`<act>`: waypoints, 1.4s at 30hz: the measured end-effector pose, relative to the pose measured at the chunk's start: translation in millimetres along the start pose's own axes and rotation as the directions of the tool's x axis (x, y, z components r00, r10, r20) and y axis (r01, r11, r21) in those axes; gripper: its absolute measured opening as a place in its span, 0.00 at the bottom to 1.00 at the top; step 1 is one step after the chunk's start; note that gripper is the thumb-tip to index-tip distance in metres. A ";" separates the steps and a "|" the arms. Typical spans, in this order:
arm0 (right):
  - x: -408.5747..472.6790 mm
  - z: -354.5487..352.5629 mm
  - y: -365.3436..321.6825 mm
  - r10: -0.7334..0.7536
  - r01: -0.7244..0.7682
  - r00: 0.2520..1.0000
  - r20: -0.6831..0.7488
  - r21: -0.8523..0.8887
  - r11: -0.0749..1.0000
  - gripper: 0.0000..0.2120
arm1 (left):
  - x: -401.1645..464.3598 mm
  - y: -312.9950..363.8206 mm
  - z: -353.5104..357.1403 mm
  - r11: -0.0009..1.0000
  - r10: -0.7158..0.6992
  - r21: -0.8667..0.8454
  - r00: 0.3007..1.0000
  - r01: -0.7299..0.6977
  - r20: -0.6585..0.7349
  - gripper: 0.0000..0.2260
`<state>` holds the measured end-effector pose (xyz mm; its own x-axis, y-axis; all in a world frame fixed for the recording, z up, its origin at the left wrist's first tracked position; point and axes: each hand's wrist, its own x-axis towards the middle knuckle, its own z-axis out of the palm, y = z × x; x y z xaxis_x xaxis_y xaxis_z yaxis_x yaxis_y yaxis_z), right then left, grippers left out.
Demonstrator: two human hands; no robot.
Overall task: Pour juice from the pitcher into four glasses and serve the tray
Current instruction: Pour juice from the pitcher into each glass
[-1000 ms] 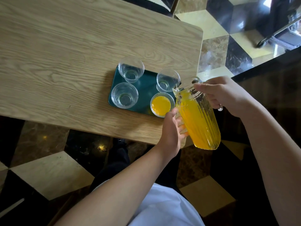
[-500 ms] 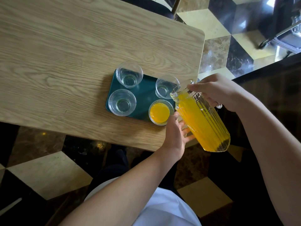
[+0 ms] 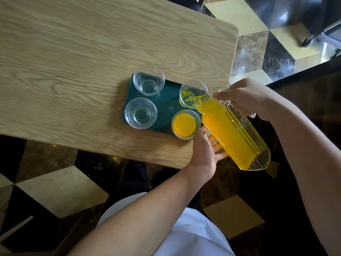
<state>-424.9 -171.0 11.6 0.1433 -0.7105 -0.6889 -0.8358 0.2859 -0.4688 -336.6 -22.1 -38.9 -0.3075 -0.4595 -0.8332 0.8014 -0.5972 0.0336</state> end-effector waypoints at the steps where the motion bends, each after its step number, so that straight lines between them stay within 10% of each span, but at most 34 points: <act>1: 1.0 -0.1 -0.1 0.001 -0.001 1.000 0.001 0.003 1.000 0.25 | -0.3 -0.6 -0.3 1.000 0.002 -0.003 1.000 -0.001 0.016 0.26; 42: 2.5 -1.8 -13.6 0.070 -0.071 0.997 -0.012 -0.038 0.997 0.21 | 1.2 3.1 1.5 0.998 -0.058 -0.028 0.997 0.059 0.042 0.27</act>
<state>-414.2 -177.7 17.2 0.0778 -0.6961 -0.7137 -0.8635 0.3107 -0.3972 -335.3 -25.5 -39.0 -0.3743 -0.4514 -0.8100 0.7960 -0.6046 -0.0309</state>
